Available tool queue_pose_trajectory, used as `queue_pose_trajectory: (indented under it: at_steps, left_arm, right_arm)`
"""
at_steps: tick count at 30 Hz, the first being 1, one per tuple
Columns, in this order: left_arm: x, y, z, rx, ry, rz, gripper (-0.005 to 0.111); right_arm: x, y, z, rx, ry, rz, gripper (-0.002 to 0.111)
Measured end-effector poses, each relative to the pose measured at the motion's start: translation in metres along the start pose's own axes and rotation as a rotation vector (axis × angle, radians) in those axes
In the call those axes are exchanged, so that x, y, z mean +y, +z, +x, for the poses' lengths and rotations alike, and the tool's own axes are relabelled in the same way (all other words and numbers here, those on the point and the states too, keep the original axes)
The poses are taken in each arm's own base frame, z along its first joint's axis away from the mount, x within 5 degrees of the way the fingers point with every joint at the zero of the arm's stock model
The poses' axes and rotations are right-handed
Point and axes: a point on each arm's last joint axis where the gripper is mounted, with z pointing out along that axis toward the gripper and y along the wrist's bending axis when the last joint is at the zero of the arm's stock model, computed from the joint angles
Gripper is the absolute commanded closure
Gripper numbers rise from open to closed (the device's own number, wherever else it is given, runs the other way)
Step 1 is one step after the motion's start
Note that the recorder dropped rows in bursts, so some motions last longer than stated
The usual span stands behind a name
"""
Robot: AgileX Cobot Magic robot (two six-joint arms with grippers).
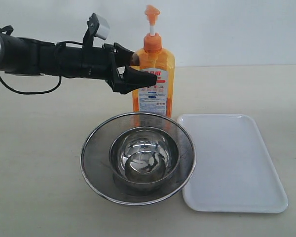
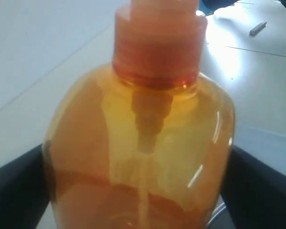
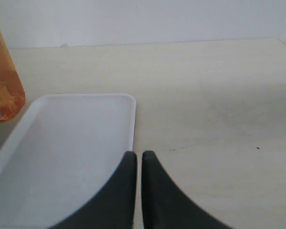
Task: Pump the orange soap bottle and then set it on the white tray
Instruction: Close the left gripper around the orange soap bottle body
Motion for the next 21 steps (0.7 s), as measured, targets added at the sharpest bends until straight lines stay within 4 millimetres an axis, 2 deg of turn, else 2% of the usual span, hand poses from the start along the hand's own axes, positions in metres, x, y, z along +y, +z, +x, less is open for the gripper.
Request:
queue_pose_trajectory:
  at_steps: [10,21]
  left_arm:
    - [0.006,0.014,0.012,-0.03,-0.023,0.039,0.026]
    - [0.008,0.015,0.006,-0.078,-0.034,0.041,0.026]
  right_arm:
    - [0.0,0.0,0.0,0.0,0.0,0.0,0.107]
    - [0.0,0.0,0.0,0.0,0.0,0.0,0.107]
